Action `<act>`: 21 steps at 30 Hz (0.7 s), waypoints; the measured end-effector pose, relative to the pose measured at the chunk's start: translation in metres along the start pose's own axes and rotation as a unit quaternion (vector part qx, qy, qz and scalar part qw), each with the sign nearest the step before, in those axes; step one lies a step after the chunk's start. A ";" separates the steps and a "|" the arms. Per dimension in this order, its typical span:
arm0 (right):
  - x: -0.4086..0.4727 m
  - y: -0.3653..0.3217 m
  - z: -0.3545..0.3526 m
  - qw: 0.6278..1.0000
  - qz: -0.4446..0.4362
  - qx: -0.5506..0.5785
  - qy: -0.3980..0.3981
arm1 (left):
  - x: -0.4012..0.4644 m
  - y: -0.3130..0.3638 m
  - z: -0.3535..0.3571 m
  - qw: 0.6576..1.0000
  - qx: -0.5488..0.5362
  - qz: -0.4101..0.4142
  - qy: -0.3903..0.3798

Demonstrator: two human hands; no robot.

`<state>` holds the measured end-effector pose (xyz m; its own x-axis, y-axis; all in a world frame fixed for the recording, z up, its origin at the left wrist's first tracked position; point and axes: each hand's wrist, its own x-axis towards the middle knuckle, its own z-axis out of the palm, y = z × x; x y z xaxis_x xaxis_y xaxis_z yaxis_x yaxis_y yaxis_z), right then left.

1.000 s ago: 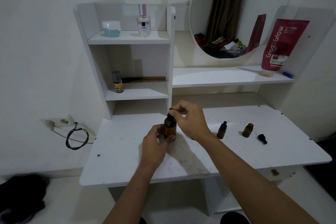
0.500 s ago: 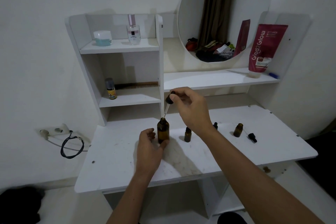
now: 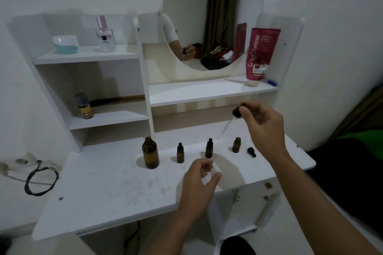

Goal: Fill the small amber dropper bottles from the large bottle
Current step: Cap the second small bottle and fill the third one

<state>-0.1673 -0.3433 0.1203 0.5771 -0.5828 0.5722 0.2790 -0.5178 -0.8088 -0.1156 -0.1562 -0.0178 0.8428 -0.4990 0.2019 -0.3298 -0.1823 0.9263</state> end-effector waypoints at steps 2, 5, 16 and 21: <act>0.003 0.013 -0.023 0.999 0.004 -0.025 0.024 | 0.009 0.008 0.025 0.999 0.003 0.010 -0.036; 0.007 0.032 -0.046 0.998 0.015 -0.045 0.047 | 0.026 0.015 0.057 0.998 0.014 0.018 -0.053; 0.009 0.069 -0.040 0.998 0.058 -0.020 0.031 | 0.089 0.012 0.100 0.999 0.039 -0.001 -0.010; 0.004 0.078 -0.031 0.998 0.033 -0.059 -0.003 | 0.098 0.003 0.103 1.000 0.002 -0.008 0.017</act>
<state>-0.1674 -0.4055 0.0639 0.5965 -0.6137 0.5173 0.1487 -0.5488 -0.8226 -0.0774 -0.2931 -0.0276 0.8620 -0.4664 0.1986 -0.3185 -0.1937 0.9279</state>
